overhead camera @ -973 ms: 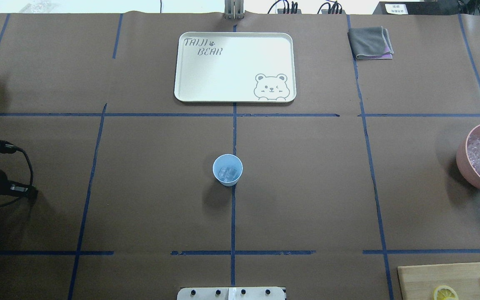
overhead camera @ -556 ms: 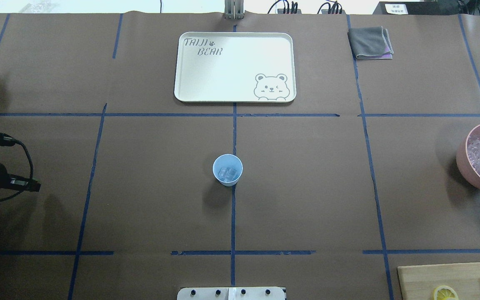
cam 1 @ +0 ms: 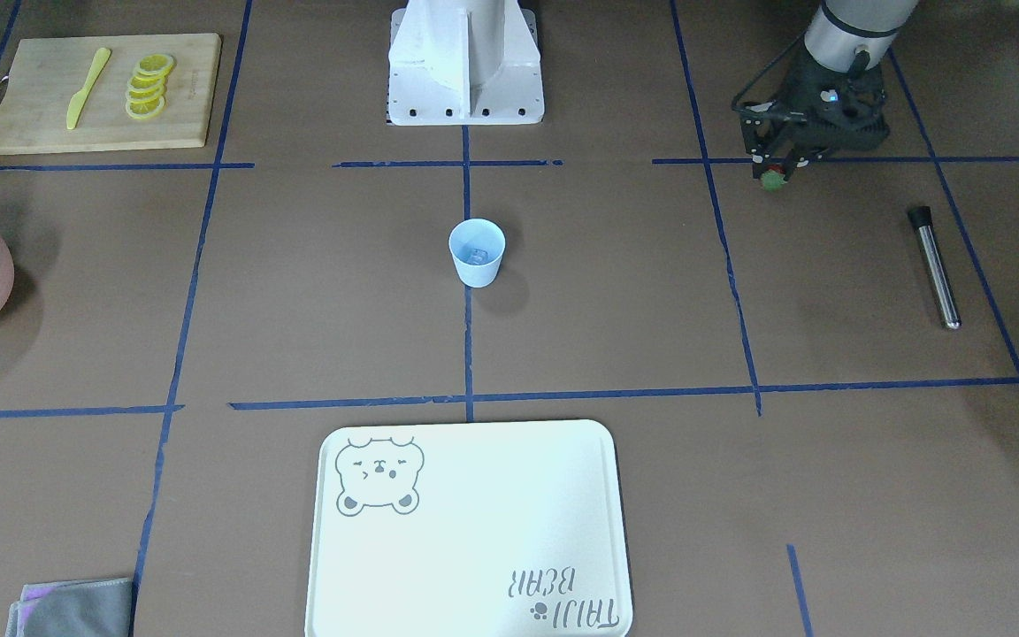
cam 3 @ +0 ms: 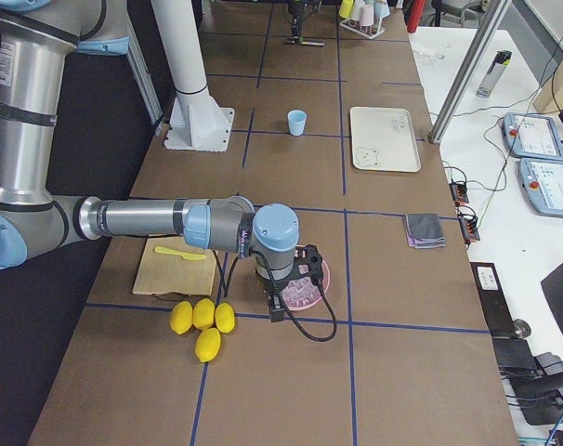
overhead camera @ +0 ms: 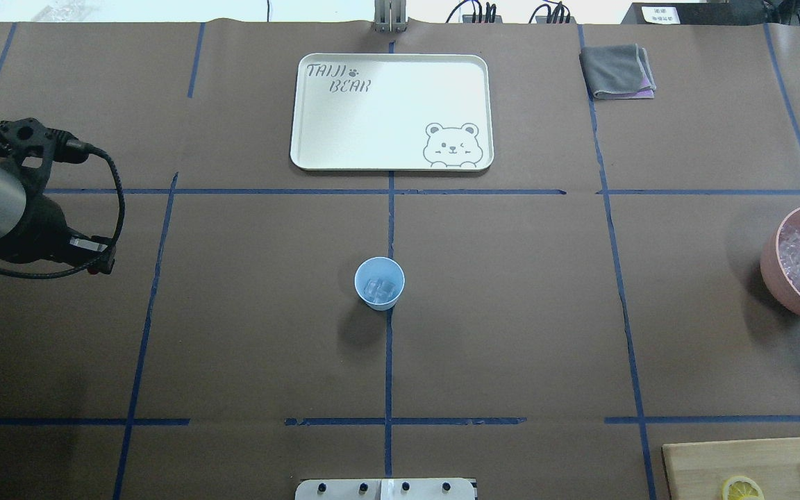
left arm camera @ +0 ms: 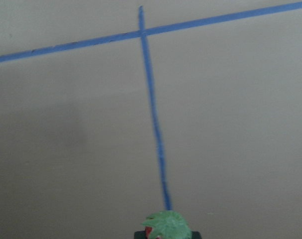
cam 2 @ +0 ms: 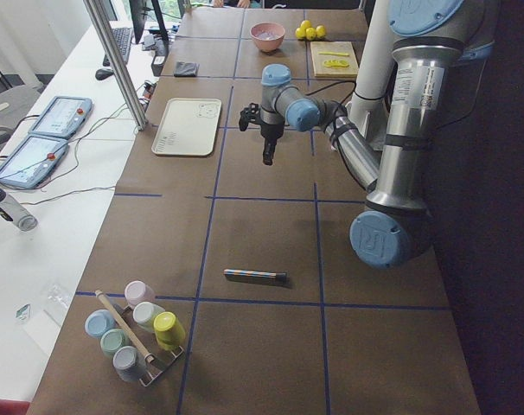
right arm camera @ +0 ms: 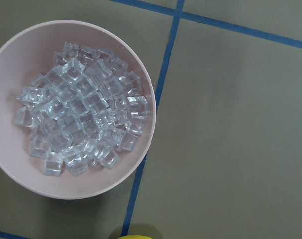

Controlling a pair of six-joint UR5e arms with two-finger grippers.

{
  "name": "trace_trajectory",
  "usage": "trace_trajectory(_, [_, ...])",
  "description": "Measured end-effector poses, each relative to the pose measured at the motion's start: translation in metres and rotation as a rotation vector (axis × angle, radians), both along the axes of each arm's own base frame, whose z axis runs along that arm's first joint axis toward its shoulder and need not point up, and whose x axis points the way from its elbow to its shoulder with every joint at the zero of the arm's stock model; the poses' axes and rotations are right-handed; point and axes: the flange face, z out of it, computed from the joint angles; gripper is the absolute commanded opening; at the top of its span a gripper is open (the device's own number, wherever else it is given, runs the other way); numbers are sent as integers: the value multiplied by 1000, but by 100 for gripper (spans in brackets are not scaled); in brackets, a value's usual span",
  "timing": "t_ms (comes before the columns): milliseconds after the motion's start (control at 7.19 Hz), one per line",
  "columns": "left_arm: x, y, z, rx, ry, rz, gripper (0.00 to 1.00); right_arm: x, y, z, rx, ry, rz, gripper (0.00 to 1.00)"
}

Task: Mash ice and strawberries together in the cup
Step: 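Carry the strawberry with the left gripper over the light-blue cup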

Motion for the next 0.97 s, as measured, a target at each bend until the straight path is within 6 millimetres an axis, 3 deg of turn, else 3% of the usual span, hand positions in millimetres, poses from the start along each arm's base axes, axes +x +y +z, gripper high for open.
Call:
trace_trajectory(278, [46, 5, -63, -73, 36, -31, 1, 0, -1, -1, 4, 0, 0, 99])
trace_trajectory(695, [149, 9, -146, -196, 88, -88, 1, 0, -1, -1, 5, 1, 9, 99])
trace_trajectory(973, [211, -5, -199, -227, 85, -141, 2, 0, -1, -1, 5, 1, 11, 99])
